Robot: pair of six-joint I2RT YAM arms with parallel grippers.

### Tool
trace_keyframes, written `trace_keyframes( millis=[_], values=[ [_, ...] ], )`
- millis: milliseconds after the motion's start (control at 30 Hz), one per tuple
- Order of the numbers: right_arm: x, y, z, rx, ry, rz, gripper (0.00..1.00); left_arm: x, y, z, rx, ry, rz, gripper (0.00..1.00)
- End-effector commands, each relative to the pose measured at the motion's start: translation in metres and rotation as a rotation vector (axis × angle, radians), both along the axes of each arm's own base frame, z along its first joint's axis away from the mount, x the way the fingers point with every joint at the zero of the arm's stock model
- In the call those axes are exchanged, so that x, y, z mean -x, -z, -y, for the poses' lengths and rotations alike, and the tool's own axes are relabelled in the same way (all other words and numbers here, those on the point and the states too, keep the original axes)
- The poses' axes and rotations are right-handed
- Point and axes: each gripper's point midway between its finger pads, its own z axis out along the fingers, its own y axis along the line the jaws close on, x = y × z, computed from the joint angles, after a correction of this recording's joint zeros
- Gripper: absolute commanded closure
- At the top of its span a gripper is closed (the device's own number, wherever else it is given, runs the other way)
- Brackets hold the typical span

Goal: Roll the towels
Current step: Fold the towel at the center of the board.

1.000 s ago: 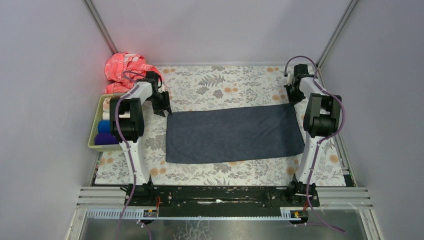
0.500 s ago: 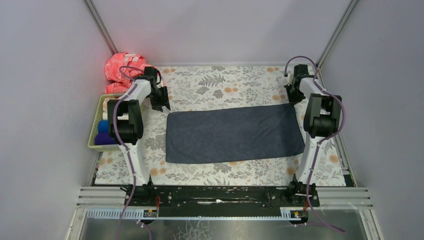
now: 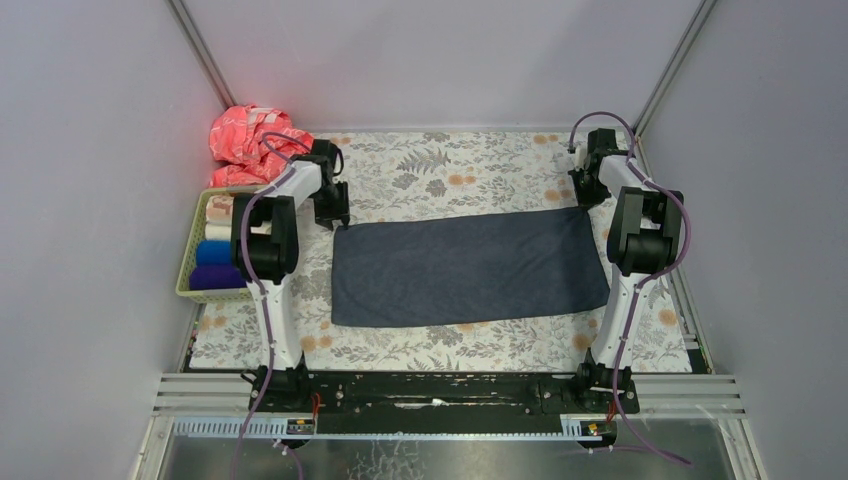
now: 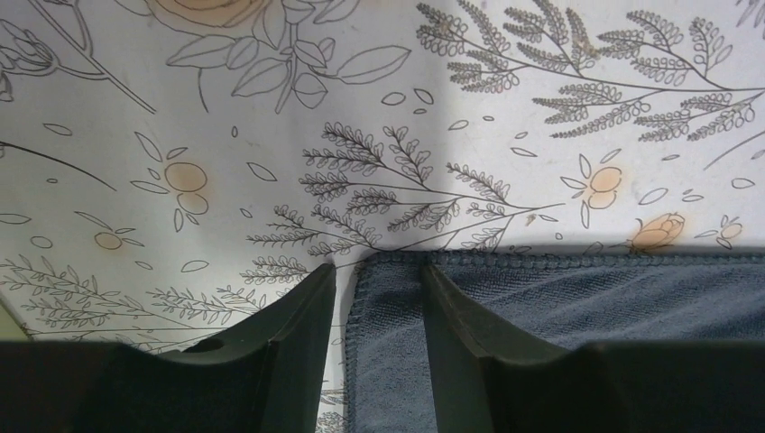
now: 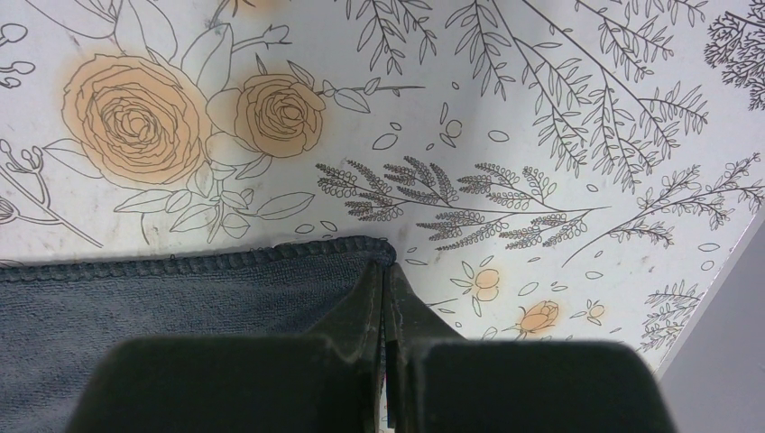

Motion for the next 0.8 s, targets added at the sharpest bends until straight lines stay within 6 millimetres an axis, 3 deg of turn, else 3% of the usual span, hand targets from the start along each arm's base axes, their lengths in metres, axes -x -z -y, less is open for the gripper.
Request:
trace_keyframes(
  millis=[0,300,467,700,767],
  values=[
    [0.003,0.004,0.003,0.008,0.000,-0.002,1.00,0.004,0.021,-0.016,-0.083,-0.007,-0.051,0.61],
    [-0.002,-0.004,0.003,0.012,0.001,0.030,1.00,0.031,0.038,-0.015,-0.126,0.009,-0.148,0.65],
    [-0.007,-0.011,0.002,0.014,-0.001,0.061,1.00,0.044,0.055,-0.009,-0.130,0.022,-0.201,0.73],
    [-0.009,-0.010,-0.001,0.002,-0.006,0.065,1.00,0.034,0.051,-0.015,-0.145,0.041,-0.179,0.99],
    [-0.010,-0.010,-0.001,0.000,-0.002,0.066,1.00,0.025,0.043,-0.017,-0.149,0.051,-0.146,1.00]
  ],
)
